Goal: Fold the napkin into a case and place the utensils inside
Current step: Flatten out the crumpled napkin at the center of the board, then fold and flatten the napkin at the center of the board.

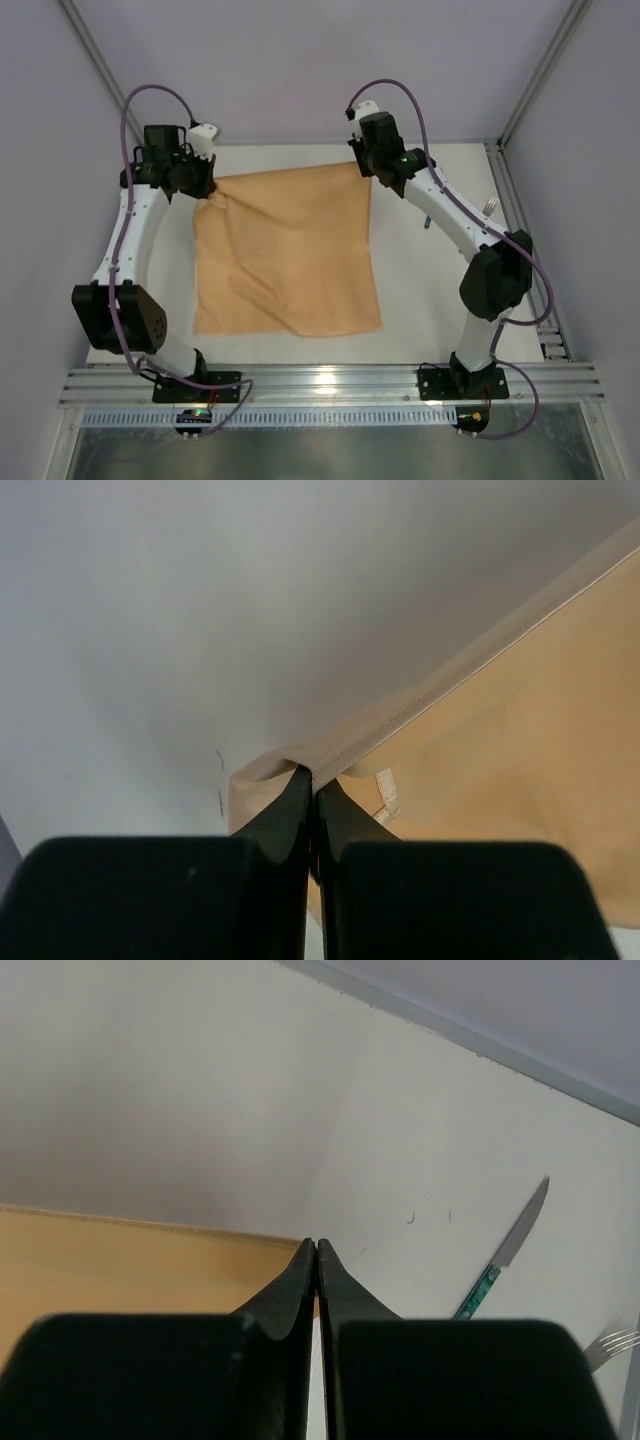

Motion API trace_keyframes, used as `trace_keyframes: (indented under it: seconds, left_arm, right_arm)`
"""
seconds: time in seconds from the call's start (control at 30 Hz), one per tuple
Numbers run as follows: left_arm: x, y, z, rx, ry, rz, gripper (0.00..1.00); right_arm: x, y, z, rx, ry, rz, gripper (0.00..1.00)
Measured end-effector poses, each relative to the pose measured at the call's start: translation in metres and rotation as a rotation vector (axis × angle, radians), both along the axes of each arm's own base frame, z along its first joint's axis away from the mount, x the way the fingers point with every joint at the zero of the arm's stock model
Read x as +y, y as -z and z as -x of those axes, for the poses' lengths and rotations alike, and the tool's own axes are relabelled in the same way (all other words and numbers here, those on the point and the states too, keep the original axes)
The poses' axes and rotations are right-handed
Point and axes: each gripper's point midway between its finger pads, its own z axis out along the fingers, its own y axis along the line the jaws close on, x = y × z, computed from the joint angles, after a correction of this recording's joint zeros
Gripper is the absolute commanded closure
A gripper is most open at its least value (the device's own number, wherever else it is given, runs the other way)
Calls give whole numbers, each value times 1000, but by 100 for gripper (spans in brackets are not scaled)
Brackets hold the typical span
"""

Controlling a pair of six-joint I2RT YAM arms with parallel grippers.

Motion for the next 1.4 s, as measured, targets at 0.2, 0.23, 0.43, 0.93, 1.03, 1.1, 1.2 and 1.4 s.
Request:
trace_keyframes:
  seconds: [0.2, 0.23, 0.43, 0.93, 1.03, 1.1, 1.2, 1.4]
  left_arm:
    - [3, 72, -53, 99, -67, -80, 97]
    - [3, 83, -61, 114, -75, -94, 95]
    - [13, 107, -97, 109, -146, -171, 100]
    - [11, 118, -41, 126, 26, -381, 97]
    - [11, 111, -13, 122, 88, -405, 95]
    - [12, 108, 7, 118, 131, -431, 94]
    - [10, 119, 41, 145, 209, -467, 94]
    - [9, 172, 109, 318, 358, -527, 89]
  right_arm:
    - [3, 41, -57, 16, 46, -1, 96]
    - [3, 47, -66, 22, 51, -4, 96]
    - [10, 86, -99, 61, 68, -29, 96]
    - [-11, 101, 14, 183, 15, -124, 96]
    - [-13, 89, 50, 166, -1, -166, 96]
    - [-13, 92, 74, 174, -9, -184, 96]
    - [-18, 111, 106, 221, -3, -193, 96]
    - [-16, 158, 159, 327, -3, -170, 96]
